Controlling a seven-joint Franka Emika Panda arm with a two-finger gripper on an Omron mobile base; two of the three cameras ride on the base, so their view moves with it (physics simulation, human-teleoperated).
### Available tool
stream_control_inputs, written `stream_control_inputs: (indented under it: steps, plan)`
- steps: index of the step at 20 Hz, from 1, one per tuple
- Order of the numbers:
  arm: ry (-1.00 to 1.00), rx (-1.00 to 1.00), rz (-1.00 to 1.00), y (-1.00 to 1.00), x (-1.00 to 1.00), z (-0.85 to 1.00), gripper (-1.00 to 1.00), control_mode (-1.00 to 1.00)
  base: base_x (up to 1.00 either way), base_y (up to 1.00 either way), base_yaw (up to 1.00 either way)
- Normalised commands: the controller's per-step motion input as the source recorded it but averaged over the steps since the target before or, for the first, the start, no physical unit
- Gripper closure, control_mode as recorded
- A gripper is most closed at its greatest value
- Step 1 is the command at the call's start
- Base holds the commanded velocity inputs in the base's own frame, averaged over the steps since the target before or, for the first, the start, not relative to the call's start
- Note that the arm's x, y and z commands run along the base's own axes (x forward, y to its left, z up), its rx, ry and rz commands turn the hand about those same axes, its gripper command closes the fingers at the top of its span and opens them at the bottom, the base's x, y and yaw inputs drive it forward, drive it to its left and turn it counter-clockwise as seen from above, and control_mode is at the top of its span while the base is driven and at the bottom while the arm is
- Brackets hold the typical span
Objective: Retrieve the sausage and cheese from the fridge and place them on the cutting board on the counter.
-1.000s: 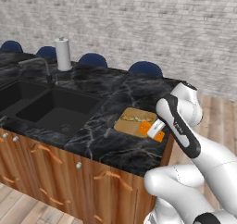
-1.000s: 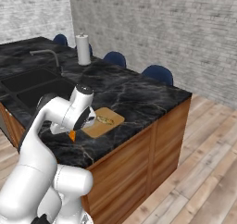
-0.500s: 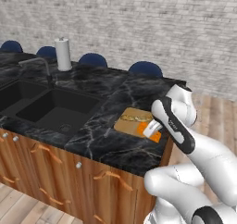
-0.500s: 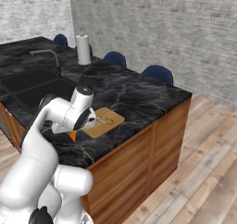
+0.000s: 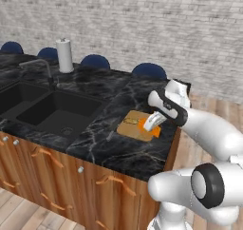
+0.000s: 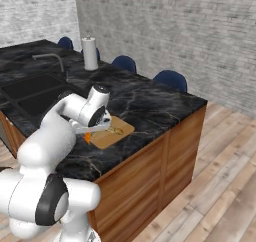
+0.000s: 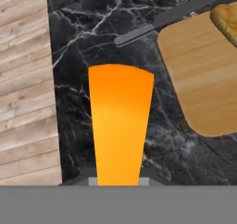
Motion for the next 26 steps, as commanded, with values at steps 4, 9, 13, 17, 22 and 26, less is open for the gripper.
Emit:
stream_control_inputs:
  steps: [4,9,13,17,22,26]
  plan:
    - [0.0,-0.05,0.15,-0.2,0.48,-0.06,1.0,-1.0,0.0,0.0,0.0]
    - [-0.12,-0.14,0.2,-0.05,0.25,-0.28,1.0,-1.0,0.0,0.0,0.0]
    - [-0.15,-0.08,0.16,0.1,0.28,-0.28,1.0,-1.0,0.0,0.0,0.0]
    - [-0.13,-0.02,0.08,0.24,0.27,-0.34,1.0,-1.0,0.0,0.0,0.0]
    - [-0.03,0.0,0.02,0.08,0.37,-0.36,1.0,-1.0,0.0,0.0,0.0]
    - [0.0,0.0,0.0,0.01,0.54,-0.31,1.0,-1.0,0.0,0.0,0.0]
